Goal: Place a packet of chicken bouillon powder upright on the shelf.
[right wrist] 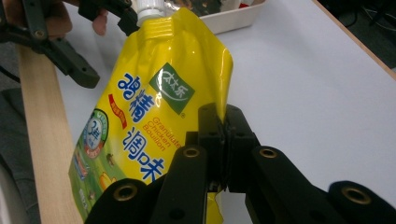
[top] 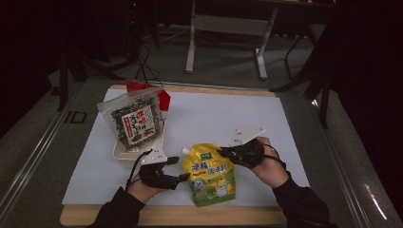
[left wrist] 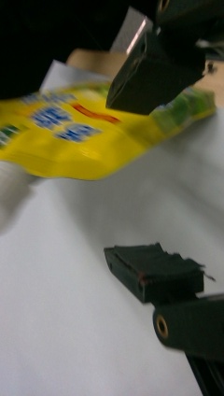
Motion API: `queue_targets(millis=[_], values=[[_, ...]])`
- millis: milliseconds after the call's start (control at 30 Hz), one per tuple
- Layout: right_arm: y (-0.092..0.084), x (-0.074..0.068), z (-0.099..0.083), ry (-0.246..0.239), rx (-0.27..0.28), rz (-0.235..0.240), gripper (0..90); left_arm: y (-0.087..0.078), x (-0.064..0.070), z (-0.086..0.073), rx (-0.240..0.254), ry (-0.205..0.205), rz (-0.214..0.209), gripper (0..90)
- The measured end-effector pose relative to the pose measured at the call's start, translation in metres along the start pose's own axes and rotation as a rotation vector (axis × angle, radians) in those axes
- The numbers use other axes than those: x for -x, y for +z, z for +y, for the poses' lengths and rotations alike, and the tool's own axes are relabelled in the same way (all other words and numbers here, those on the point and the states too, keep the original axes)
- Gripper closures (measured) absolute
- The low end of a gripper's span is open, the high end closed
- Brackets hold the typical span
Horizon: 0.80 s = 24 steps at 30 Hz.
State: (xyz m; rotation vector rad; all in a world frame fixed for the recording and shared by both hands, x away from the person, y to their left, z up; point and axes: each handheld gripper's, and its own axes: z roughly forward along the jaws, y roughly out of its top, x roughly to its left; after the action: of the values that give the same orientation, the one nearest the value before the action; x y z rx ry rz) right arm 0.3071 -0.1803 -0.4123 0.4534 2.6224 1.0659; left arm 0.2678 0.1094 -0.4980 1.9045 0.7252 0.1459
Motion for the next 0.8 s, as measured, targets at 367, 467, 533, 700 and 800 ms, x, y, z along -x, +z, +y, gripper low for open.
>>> queue_targets(millis=[367,467,533,700,800], values=[[-0.01,-0.009,0.005,-0.025,0.01,0.006,88.2,-0.003,0.011,0.019,-0.013,0.088,-0.04,73.5],[-0.016,-0.008,0.005,-0.016,0.028,0.036,88.2,-0.009,0.012,0.021,-0.005,0.083,-0.065,81.8],[-0.02,-0.009,0.005,-0.013,0.045,0.056,88.3,-0.012,0.013,0.021,0.005,0.082,-0.071,81.9],[-0.028,-0.013,0.01,-0.019,0.081,0.131,88.5,-0.016,0.016,0.023,0.043,0.105,-0.057,64.5],[-0.03,-0.017,0.014,-0.036,0.091,0.158,88.4,-0.017,0.018,0.024,0.058,0.11,-0.058,57.1]])
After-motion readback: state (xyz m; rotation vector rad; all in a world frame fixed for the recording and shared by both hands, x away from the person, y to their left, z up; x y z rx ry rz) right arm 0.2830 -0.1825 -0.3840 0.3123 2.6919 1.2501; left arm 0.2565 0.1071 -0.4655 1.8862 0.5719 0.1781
